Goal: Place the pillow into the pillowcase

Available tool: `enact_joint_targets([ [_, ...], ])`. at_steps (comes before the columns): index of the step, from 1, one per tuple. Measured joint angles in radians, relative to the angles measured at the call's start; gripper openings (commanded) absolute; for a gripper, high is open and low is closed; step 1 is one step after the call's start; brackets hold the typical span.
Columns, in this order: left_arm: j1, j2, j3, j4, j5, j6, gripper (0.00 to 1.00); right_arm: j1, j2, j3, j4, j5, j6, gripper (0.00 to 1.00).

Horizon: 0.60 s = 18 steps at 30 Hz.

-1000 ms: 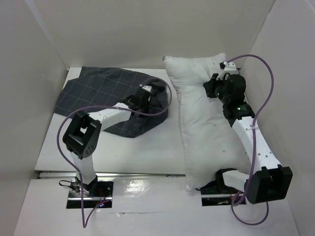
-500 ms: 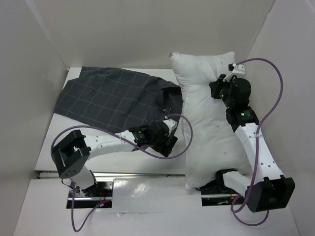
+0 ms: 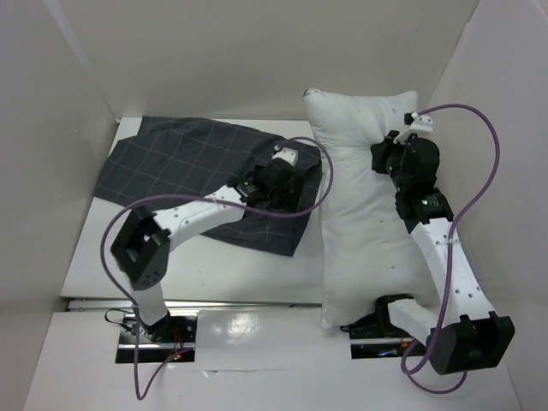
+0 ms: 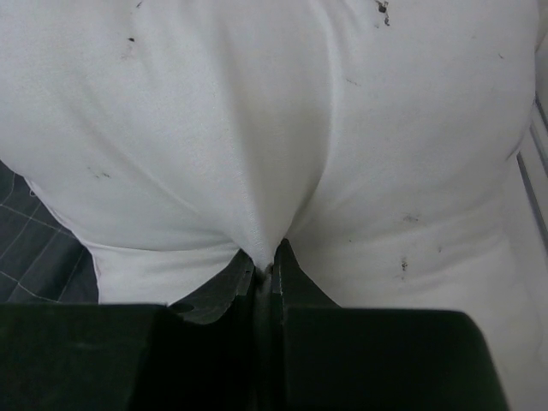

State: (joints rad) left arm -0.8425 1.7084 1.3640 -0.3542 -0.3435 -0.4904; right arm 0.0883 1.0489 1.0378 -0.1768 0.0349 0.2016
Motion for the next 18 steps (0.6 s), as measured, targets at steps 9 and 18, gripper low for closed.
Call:
enact_joint_targets([
  [9,0.125,0.34,0.264,-0.011,0.034,0.045,0.97,-0.004,-0.036,-0.001,-0.019,-0.003,0.02,0.0],
  [18,0.198,0.352,0.266,0.076,0.141,0.059,0.98,-0.014,-0.047,-0.017,-0.021,-0.016,0.026,0.0],
])
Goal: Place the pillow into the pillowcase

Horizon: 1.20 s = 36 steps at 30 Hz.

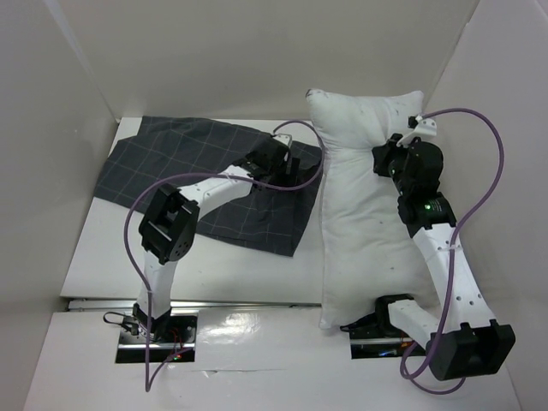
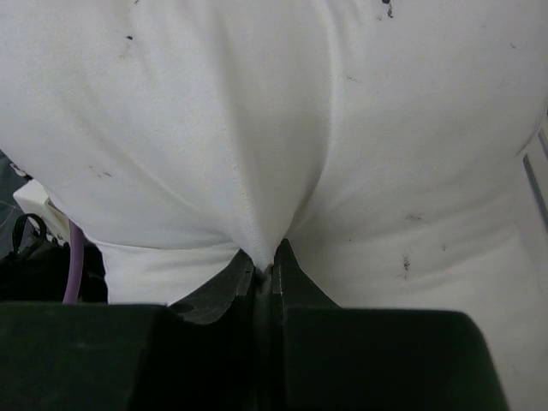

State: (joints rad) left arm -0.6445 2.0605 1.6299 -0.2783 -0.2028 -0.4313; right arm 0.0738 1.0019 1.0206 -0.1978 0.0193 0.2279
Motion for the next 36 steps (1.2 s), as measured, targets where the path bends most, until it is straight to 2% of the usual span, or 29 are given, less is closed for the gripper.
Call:
enact_joint_targets([
  [6,-0.012,0.052,0.049,0.026,0.05,0.006,0.97,-0.003,-0.021,-0.003,-0.014,0.004,0.003,0.0],
  [11,-0.012,0.14,0.129,0.032,0.053,0.008,0.92,-0.004,-0.045,-0.014,-0.027,0.005,0.011,0.0],
  [13,-0.012,0.174,0.159,0.031,0.049,0.005,0.74,-0.005,-0.045,-0.014,-0.032,0.006,0.011,0.0],
  [16,-0.009,0.217,0.212,0.015,0.032,-0.004,0.33,-0.005,-0.047,-0.016,-0.04,0.006,0.013,0.0],
  [19,0.0,0.235,0.246,-0.006,0.016,0.001,0.2,-0.006,-0.065,-0.031,-0.043,0.0,0.018,0.0],
  [20,0.005,0.235,0.247,-0.007,0.011,0.002,0.0,-0.006,-0.072,-0.034,-0.045,-0.002,0.019,0.0],
  [31,0.066,0.19,0.229,-0.026,-0.01,0.021,0.0,-0.006,-0.124,-0.069,-0.071,-0.084,0.04,0.0],
  [36,0.064,0.115,0.251,-0.077,-0.01,0.043,0.0,-0.006,-0.134,-0.171,-0.057,-0.163,0.07,0.0],
])
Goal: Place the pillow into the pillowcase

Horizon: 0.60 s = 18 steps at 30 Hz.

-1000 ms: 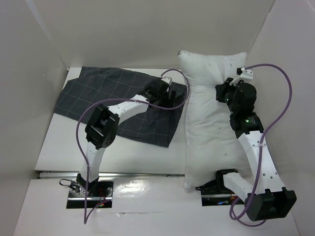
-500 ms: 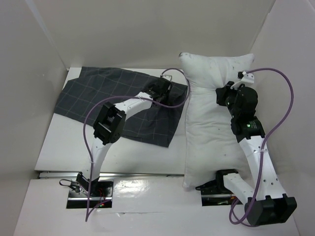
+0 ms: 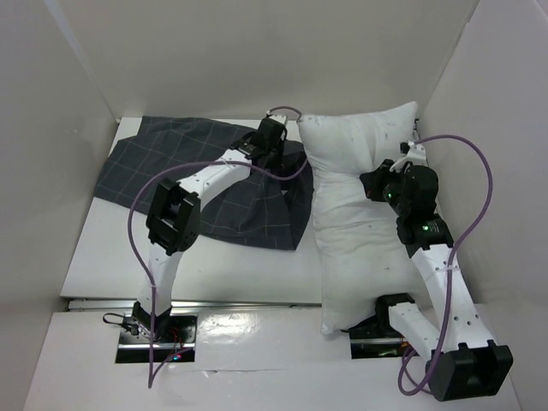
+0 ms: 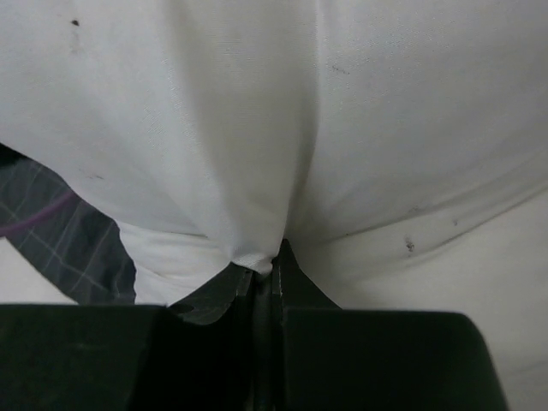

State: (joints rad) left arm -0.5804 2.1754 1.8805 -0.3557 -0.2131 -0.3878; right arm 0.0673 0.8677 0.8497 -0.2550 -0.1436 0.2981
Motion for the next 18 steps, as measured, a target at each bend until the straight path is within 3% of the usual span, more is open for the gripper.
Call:
enact_joint_targets([
  [10,0.016,-0.079,0.042,-0.126,-0.007,0.022,0.0,0.002,0.045,-0.085,0.042,-0.063,0.027,0.0],
  [18,0.071,-0.109,0.075,-0.2,0.008,0.023,0.0,0.134,0.305,-0.081,0.165,0.026,0.026,0.0],
])
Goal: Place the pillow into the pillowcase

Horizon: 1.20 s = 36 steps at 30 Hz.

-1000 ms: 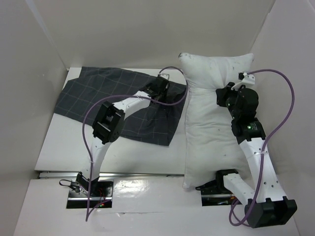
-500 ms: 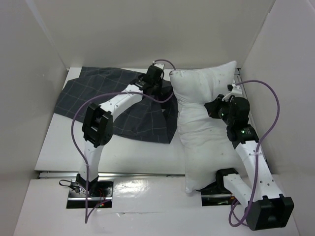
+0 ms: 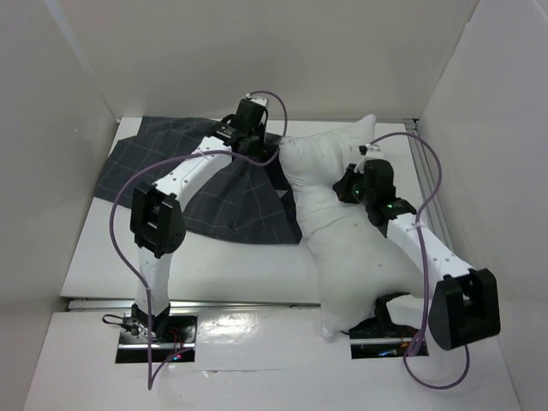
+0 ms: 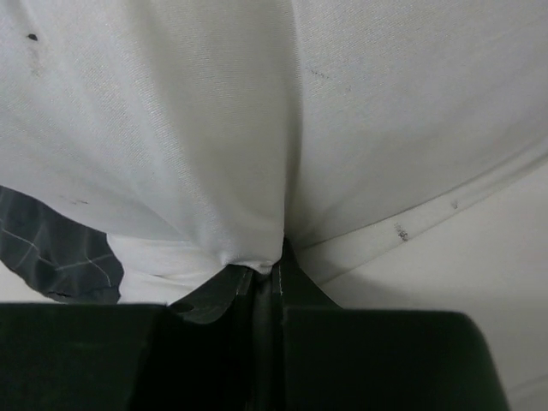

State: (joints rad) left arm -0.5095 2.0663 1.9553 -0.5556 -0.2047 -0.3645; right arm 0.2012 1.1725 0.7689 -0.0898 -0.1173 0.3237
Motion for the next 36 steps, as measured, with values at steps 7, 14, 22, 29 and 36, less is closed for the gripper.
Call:
enact_joint_targets([
  [7,0.063,-0.031,0.066,-0.007,0.011,-0.001,0.0,0.211,0.195,0.116,-0.001,0.245,-0.031,0.0],
  [14,0.059,-0.076,0.045,-0.007,0.048,0.018,0.0,0.353,0.43,0.286,-0.063,0.537,0.003,0.0],
  [22,0.037,-0.184,-0.128,0.004,0.045,0.026,0.0,0.32,0.305,0.23,-0.048,0.496,-0.014,0.0],
  [29,0.032,-0.188,-0.14,0.013,0.081,0.026,0.0,0.356,0.284,0.203,0.022,0.319,-0.109,0.0],
  [36,-0.002,-0.188,-0.115,0.004,0.109,0.026,0.0,0.575,0.402,0.232,0.112,0.331,-0.188,0.0],
])
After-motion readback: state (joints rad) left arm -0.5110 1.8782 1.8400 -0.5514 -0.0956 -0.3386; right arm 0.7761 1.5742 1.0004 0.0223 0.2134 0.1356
